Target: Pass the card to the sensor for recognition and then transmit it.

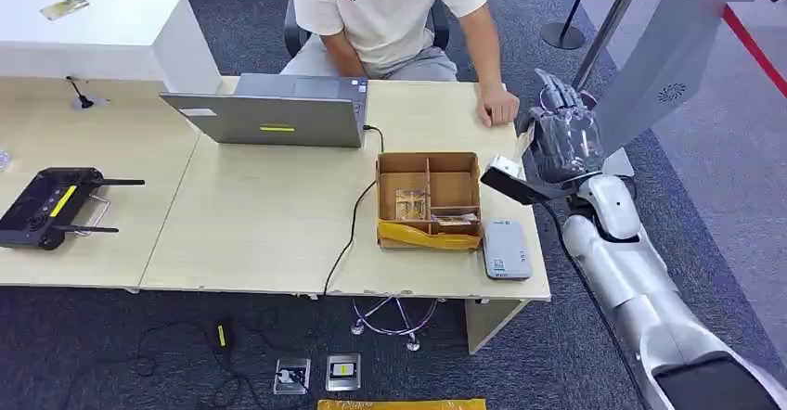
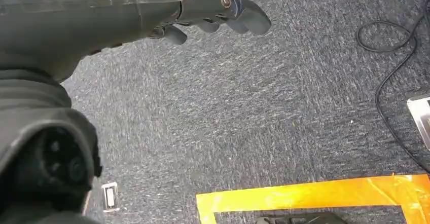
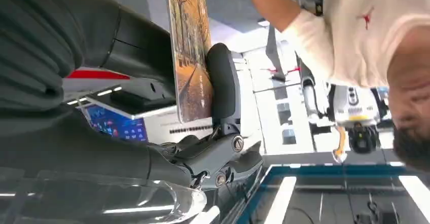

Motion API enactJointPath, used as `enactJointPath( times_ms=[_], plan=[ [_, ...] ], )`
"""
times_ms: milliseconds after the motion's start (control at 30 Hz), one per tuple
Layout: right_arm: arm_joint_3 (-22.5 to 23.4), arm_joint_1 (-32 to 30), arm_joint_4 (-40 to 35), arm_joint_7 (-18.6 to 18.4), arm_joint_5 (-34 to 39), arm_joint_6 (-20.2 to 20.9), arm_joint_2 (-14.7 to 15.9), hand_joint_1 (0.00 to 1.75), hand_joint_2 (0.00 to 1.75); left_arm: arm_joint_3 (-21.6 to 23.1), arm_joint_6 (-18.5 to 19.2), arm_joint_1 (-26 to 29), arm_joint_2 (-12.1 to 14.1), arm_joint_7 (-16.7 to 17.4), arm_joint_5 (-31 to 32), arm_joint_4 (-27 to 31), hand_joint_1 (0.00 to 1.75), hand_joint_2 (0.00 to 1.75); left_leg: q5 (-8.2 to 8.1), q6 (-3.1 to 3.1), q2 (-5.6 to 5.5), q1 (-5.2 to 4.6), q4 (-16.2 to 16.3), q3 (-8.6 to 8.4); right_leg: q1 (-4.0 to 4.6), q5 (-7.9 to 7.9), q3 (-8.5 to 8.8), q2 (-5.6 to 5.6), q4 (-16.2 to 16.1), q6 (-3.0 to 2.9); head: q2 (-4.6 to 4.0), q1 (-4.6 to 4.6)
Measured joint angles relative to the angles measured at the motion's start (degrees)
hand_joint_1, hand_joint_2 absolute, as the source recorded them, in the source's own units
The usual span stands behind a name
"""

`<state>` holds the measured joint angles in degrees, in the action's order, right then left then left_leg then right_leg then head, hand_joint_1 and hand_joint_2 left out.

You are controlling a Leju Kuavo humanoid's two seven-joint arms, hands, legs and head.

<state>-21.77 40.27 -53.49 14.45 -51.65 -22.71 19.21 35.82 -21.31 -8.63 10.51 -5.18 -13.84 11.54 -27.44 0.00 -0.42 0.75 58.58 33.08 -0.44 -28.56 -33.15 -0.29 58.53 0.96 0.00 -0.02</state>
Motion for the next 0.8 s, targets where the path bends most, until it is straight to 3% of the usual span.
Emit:
enactJointPath(
  times_ms=[367,800],
  plan=[
    [0.96,-9.95,-5.2,-1.81,0.02,0.98,3.89,1.69,1.75,0.0,-0.07,0.09,-0.07,0.0,-0.2,0.0,0.0,0.0,-0.03,0.01,0.03,0.0,0.0,-0.01,0.0,0.0,0.0,0.03,0.0,0.0,0.0,-0.02],
    [1.29,-12.22,-5.29,-1.33,-0.96,0.94,4.0,1.68,1.75,0.0,-0.22,0.07,-0.46,0.0,-0.7,0.0,0.0,0.0,-0.03,0.01,0.06,-0.01,0.0,0.0,-0.01,0.0,0.0,0.04,0.0,0.0,0.0,-0.04]
  ],
)
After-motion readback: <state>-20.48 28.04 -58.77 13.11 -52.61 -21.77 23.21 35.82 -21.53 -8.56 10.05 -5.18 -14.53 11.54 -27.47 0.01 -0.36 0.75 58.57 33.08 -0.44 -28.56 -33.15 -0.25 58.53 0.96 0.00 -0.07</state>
